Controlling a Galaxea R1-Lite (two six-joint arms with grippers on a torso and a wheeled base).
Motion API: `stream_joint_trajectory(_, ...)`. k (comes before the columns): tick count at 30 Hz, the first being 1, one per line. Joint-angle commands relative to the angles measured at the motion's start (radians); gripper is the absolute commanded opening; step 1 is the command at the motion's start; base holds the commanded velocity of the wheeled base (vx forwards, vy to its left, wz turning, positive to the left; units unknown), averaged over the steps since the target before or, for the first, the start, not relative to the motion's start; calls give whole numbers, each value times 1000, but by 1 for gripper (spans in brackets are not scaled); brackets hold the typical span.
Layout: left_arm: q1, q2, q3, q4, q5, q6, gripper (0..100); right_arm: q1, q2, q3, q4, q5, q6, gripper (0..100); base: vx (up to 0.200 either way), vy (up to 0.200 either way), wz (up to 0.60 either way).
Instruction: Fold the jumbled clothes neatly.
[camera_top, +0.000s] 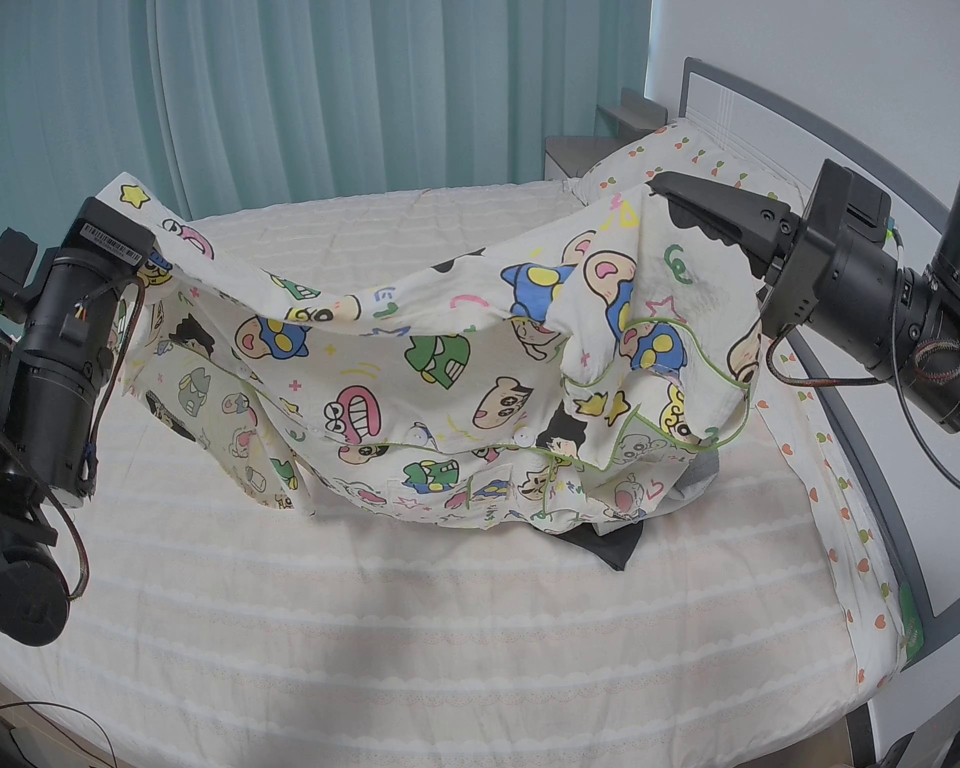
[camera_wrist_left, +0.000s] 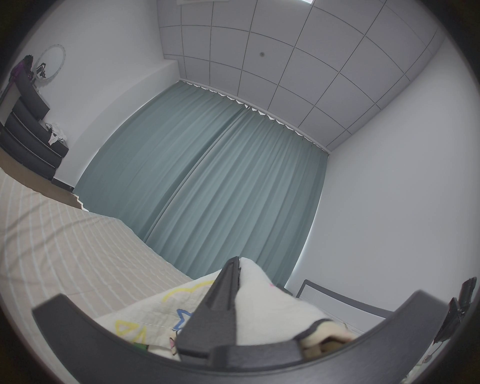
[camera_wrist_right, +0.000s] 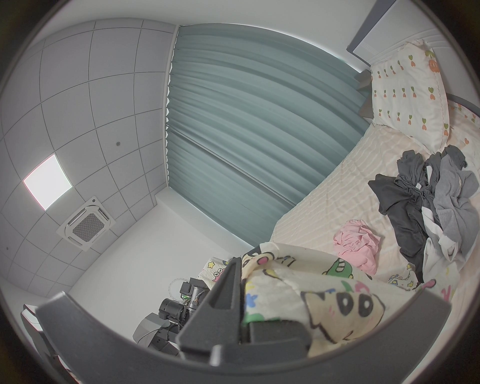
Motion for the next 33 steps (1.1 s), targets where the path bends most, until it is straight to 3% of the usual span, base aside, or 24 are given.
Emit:
stream_joint_trajectory(1, -2, 12, 9, -1, 0, -4, 0, 3, -1, 0, 0, 0, 0, 0, 0, 0, 0)
stream_joint_trajectory(7, -4, 20, 12, -1, 0, -4, 0, 6, -1, 0, 1, 0, -1, 0, 0, 0, 0)
stream_joint_trajectory(13, -5, 18, 19, -1, 0, -6, 0, 7, -18, -12, 0, 2, 0, 0, -200, 0, 0)
stream_joint_trajectory(29, -19, 18, 42, 0, -13, -4, 0, 24, -31, 10, 1, 0, 0, 0, 0, 0, 0)
stream_joint_trajectory(33, 24, 29, 42, 0, -56, -4, 0, 24, -26, 10, 1, 0, 0, 0, 0, 0, 0)
